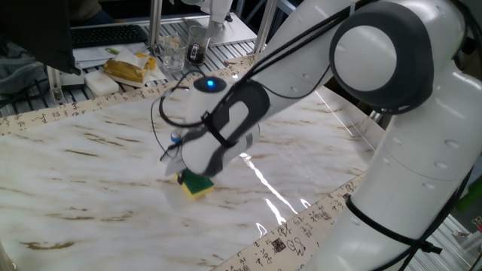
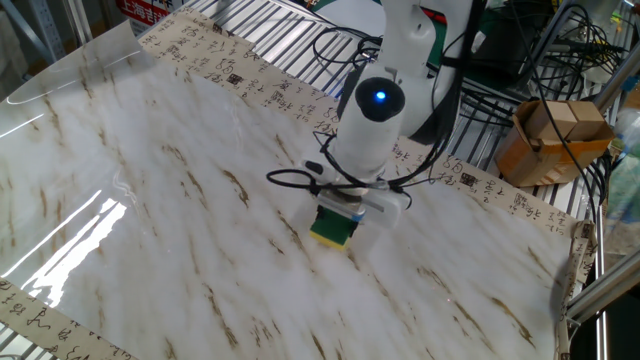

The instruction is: Clean the tabletop with a sponge

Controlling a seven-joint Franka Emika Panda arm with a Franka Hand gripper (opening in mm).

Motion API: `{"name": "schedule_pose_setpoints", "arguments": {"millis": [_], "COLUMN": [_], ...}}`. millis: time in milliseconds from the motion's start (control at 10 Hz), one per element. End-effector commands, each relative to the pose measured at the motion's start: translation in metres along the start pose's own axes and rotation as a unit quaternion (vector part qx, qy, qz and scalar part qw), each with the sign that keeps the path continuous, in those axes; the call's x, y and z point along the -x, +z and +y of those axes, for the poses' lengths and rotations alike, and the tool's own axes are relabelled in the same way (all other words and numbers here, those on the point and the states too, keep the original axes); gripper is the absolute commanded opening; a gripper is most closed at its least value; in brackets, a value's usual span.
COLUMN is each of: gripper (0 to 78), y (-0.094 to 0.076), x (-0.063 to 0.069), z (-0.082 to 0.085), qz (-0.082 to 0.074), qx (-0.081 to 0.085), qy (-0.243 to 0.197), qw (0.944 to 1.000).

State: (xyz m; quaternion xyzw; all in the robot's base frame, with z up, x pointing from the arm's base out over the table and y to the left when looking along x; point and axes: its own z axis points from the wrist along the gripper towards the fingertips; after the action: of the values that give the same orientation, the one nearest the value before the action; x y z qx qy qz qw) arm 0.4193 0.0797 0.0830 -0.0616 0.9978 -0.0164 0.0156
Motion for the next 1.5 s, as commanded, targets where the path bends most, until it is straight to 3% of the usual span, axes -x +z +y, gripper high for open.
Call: {"name": "schedule_pose_setpoints", "arguments": {"millis": [100,400,900,1500], "gripper": [1.1,1.1,1.1,1.1], "y": [-0.001,-0.001,-0.003,0.005], "x": [0.029,0.046,0.062,0.061], "z": [-0.009,-0.021,-0.045,-0.071], "qz": [-0.009,-0.002,0.008,0.002], "qx": [0.000,-0.001,0.001,-0.002], "qy": [-0.002,-0.005,-0.019,-0.037], "qw": [1.0000,1.0000,0.9998,0.9993]}}
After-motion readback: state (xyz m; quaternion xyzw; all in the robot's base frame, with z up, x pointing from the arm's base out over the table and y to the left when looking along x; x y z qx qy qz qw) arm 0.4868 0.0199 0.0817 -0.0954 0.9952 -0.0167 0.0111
